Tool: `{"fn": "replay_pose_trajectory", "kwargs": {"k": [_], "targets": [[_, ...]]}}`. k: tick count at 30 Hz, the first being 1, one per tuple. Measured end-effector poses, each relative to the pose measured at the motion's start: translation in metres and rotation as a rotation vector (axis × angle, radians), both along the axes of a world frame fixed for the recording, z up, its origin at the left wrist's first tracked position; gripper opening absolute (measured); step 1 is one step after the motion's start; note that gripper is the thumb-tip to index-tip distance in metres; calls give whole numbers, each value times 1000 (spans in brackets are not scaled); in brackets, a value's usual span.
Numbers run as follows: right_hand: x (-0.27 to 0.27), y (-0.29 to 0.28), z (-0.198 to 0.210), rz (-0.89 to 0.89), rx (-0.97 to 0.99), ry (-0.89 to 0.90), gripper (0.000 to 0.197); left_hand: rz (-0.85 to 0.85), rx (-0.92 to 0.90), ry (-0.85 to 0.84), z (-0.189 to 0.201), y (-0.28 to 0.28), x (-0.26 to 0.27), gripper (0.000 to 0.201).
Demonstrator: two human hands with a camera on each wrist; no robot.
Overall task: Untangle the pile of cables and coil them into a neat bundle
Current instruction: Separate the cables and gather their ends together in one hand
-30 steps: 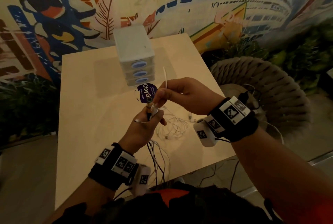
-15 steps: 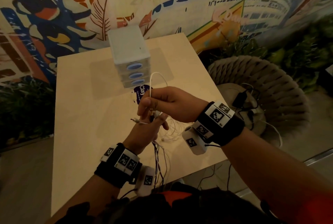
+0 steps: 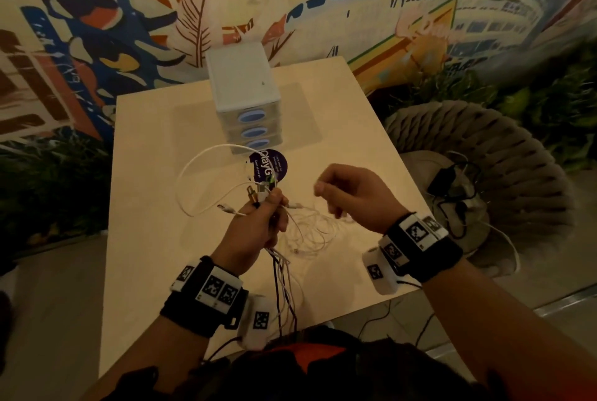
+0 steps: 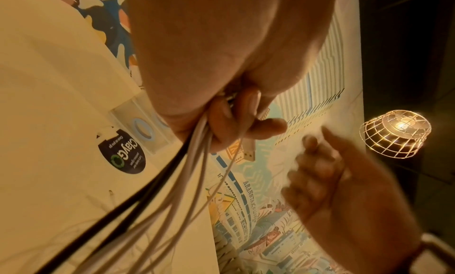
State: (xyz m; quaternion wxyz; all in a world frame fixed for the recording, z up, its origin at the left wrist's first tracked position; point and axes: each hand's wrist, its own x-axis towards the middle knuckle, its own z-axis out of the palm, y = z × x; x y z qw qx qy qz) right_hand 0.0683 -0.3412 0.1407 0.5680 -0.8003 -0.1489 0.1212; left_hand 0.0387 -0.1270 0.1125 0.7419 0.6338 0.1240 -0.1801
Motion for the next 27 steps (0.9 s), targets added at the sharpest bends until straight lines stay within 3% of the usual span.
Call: {"fn": "replay_pose_trajectory", "kwargs": {"k": [2,4,5,7,9,14,18,22,27], "targets": [[-2,-4,-32,-15,-196,17,25,6,-26,-9,2,5,0,35],[-6,6,-57,161,-398,135,55,-13,-54,-25,5,8,-1,35],[-10,14,-66,248,-471,179,61,-27,-65,-37,7,9,-2,36],[-12,32,-79,315,-558,147,46,-41,-89,-65,13,10,-3,36],[-7,42,-86,273,-602,58,27,-34,-128,-103,20,12,-4,35],[22,21,-108,142,-711,99,33,50,-256,-192,31,25,-4,34],[29,4,-110,-10,-442,264,30,135,-222,-233,31,32,-4,30],[37,2,-95,-123,-190,235,30,243,-78,-250,23,37,-1,32],[47,0,-68,-156,-62,175,35,284,53,-235,17,38,1,32]]}}
